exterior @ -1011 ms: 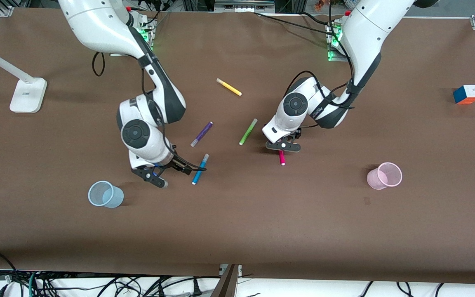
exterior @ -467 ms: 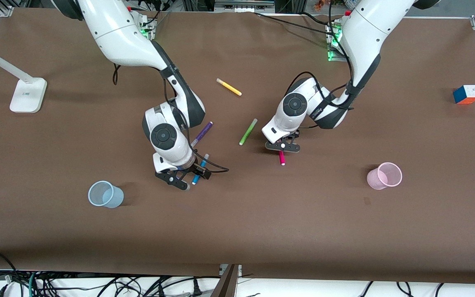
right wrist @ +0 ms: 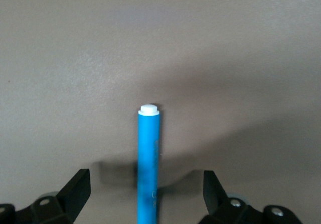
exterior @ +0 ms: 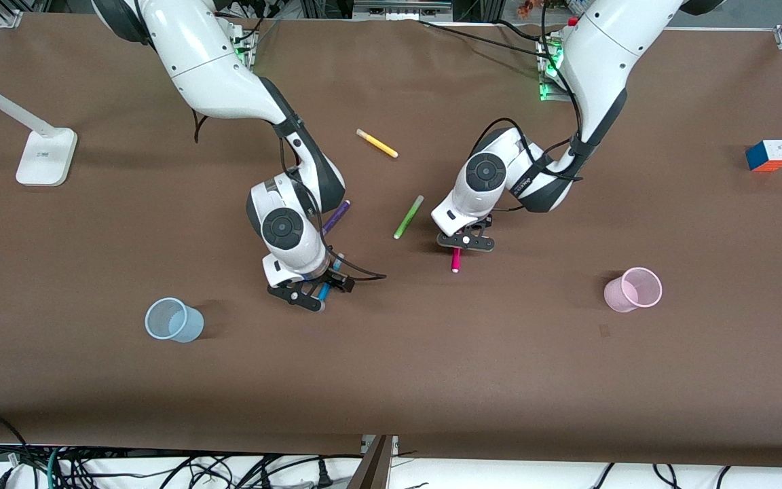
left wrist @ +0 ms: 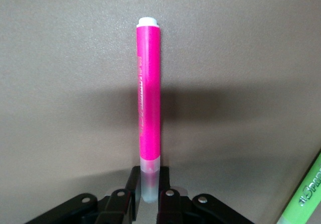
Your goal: Place pink and blue markers in matching cups
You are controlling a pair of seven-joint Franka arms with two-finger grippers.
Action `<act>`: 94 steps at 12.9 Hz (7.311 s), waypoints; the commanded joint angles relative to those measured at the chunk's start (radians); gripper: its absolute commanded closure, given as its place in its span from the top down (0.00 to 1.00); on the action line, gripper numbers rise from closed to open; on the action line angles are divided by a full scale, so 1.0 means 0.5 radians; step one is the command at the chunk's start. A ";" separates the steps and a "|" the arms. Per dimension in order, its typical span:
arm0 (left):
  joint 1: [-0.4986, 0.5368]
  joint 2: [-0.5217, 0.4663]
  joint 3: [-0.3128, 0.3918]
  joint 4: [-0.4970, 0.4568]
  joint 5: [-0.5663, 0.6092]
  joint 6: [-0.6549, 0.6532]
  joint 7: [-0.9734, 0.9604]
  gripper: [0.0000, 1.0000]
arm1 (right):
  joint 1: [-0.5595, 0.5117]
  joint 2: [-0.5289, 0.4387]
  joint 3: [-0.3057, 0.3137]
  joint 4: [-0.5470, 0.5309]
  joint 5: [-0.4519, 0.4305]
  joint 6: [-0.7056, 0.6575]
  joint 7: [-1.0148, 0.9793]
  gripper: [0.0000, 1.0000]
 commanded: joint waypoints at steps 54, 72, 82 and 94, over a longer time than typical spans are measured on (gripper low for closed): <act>0.503 0.036 0.294 0.951 0.771 -2.039 2.233 1.00 | -1.494 0.054 0.009 0.447 1.596 -1.259 -1.282 0.00; 0.770 -0.946 0.376 0.985 -0.507 -1.640 1.499 1.00 | -1.521 -0.144 0.015 0.450 1.530 -1.430 -1.036 0.99; 0.448 -1.348 0.766 0.485 -0.480 -1.431 1.492 1.00 | -1.022 -1.000 0.018 0.432 0.029 -2.123 -0.913 0.99; 0.460 -1.281 0.766 0.555 -0.480 -1.471 1.495 1.00 | -0.954 -1.142 -0.010 0.398 -0.239 -2.155 -1.441 0.99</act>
